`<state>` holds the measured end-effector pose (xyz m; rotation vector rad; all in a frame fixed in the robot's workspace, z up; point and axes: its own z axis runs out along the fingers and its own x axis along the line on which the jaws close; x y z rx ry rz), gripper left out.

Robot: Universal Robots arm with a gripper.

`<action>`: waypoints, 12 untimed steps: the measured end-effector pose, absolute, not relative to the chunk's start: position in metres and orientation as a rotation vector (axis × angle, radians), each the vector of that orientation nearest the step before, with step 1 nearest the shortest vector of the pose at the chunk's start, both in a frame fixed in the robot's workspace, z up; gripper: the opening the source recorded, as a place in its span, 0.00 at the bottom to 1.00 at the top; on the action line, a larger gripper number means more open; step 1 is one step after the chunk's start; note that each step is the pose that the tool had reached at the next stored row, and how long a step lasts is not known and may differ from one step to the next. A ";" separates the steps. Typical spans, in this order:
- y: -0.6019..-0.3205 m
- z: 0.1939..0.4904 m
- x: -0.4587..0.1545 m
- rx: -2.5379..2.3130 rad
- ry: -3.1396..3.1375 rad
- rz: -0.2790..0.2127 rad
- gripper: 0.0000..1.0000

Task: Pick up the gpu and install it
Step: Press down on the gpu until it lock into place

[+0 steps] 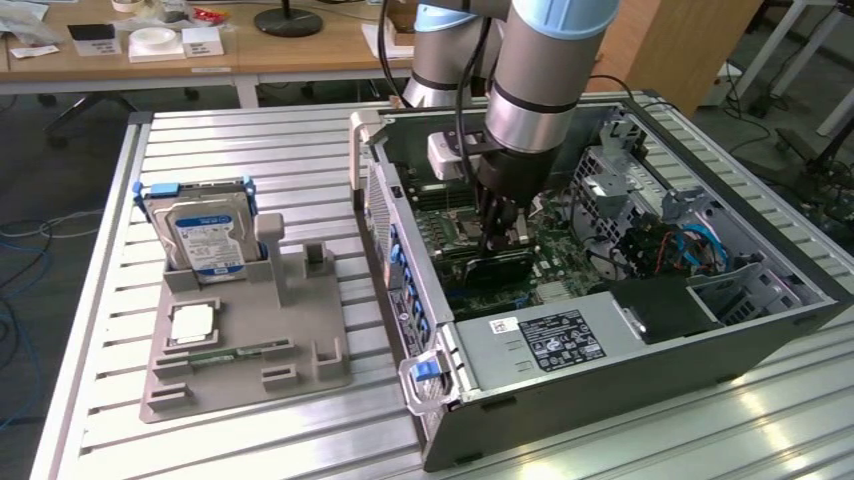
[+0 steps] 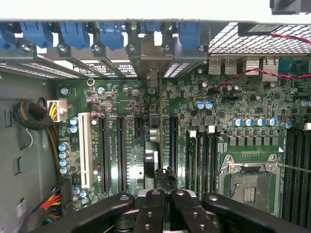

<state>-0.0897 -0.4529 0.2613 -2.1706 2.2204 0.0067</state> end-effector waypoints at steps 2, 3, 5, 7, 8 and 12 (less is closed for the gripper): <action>-0.453 0.261 -0.090 -2.171 2.220 0.007 0.11; -0.453 0.261 -0.090 -2.171 2.221 0.007 0.11; -0.454 0.261 -0.090 -2.170 2.220 0.007 0.11; -0.455 0.261 -0.090 -2.170 2.220 0.007 0.11; -0.455 0.261 -0.090 -2.170 2.220 0.007 0.11; -0.455 0.261 -0.090 -2.171 2.220 0.007 0.11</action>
